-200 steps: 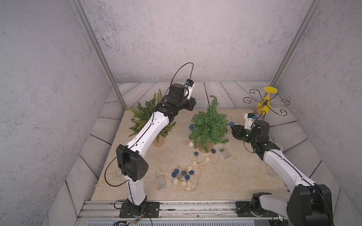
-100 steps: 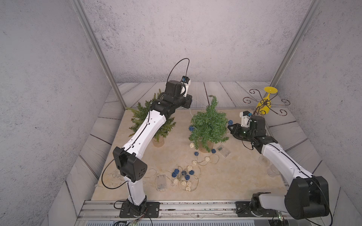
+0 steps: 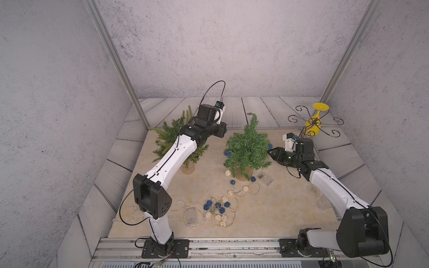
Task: Wrap string light around the christmas tree
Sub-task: Wrap the light string around the Christmas tree.
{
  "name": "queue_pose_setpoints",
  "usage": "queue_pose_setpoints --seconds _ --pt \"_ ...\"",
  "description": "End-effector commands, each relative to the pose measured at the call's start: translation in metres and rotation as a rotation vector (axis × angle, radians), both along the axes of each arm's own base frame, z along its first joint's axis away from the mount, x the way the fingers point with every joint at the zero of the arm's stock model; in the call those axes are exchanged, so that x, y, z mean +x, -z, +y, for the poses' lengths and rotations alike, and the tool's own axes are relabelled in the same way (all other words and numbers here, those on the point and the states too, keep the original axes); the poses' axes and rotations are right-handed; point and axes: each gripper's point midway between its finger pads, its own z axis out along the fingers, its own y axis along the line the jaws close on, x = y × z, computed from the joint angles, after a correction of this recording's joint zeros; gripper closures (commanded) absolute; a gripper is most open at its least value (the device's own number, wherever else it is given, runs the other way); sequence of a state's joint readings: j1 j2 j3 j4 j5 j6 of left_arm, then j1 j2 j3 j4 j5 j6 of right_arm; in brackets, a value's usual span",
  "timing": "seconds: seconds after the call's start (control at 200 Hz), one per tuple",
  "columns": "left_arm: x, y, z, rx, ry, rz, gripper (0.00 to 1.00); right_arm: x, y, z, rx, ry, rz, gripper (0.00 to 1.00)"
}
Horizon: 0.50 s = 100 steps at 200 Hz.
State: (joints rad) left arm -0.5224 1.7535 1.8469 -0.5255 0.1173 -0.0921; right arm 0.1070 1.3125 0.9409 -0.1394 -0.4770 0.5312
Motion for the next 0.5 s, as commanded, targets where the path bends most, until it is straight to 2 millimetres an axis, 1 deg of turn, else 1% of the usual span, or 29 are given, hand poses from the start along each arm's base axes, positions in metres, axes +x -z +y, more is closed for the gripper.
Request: queue_pose_setpoints --seconds 0.0,0.035,0.08,0.175,0.24,0.285,0.37,0.44,0.495 --pt "-0.019 -0.023 0.007 -0.064 0.036 -0.021 1.00 -0.013 -0.012 -0.002 0.004 -0.004 -0.038 0.51" --pt "-0.024 -0.024 0.007 -0.075 0.047 -0.022 1.00 -0.019 -0.009 -0.005 -0.003 0.008 -0.030 0.48" --pt "-0.028 -0.025 0.007 -0.086 0.057 -0.023 1.00 -0.029 -0.010 -0.009 -0.019 0.027 -0.048 0.44" --pt "-0.033 -0.023 0.003 -0.105 0.087 -0.010 1.00 -0.052 -0.010 -0.017 -0.066 0.056 -0.087 0.42" --pt "-0.033 -0.019 0.000 -0.110 0.099 0.001 1.00 -0.067 -0.005 -0.016 -0.099 0.057 -0.096 0.41" --pt "-0.032 -0.016 -0.001 -0.112 0.098 0.007 1.00 -0.076 -0.004 -0.007 -0.105 0.021 -0.120 0.40" --pt "-0.031 -0.010 -0.003 -0.123 0.101 0.019 1.00 -0.092 0.004 0.019 -0.143 -0.062 -0.162 0.40" --pt "-0.032 -0.011 -0.006 -0.139 0.118 0.025 1.00 -0.101 0.012 0.039 -0.196 -0.121 -0.222 0.39" --pt "-0.034 -0.012 -0.008 -0.142 0.128 0.031 1.00 -0.109 0.021 0.058 -0.204 -0.190 -0.251 0.39"
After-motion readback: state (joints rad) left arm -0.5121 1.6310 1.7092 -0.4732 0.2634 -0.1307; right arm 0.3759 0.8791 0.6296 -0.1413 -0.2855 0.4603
